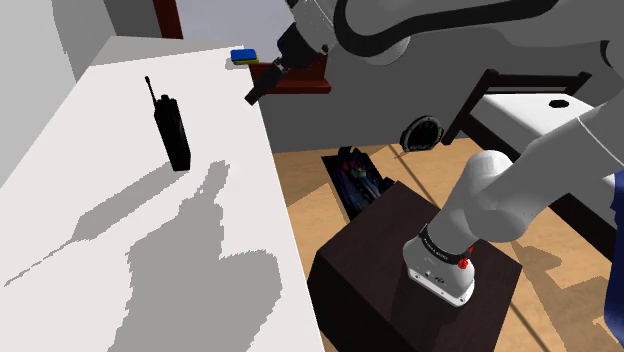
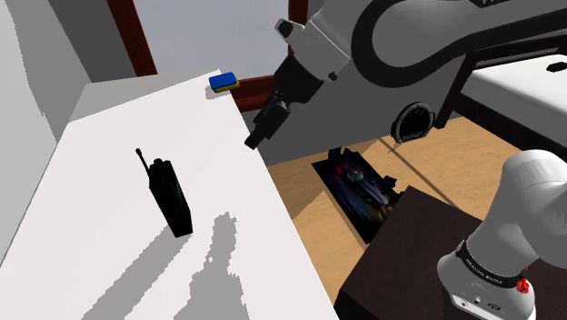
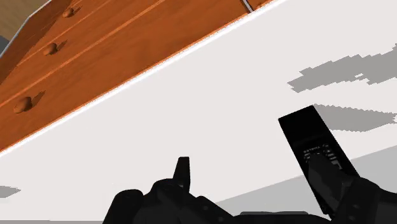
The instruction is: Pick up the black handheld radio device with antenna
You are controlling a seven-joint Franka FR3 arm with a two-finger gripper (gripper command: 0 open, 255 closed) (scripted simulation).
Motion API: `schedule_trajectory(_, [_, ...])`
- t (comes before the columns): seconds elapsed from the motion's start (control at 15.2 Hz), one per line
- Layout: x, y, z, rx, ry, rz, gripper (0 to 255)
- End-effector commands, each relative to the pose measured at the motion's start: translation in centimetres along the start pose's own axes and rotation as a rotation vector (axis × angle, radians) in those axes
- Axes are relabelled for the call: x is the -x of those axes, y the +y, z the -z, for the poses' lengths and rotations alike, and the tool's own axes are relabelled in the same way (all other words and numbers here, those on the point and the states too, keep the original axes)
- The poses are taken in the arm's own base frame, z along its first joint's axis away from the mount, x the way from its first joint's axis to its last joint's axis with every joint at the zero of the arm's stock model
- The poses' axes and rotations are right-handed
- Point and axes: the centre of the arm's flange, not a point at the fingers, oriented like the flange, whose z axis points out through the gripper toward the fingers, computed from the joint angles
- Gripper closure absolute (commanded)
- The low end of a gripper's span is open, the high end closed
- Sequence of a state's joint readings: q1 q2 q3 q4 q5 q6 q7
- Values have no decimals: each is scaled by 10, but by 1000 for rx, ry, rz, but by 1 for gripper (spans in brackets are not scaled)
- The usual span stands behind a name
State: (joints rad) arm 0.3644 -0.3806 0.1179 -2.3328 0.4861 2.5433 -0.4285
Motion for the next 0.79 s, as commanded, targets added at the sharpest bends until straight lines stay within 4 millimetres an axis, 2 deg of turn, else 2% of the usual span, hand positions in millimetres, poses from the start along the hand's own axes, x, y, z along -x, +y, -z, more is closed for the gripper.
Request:
schedule_trajectory(0.0, [-9, -16, -8, -30, 46, 34, 0])
schedule_trajectory(0.73, [-72, -91, -47, -190, 283, 214, 0])
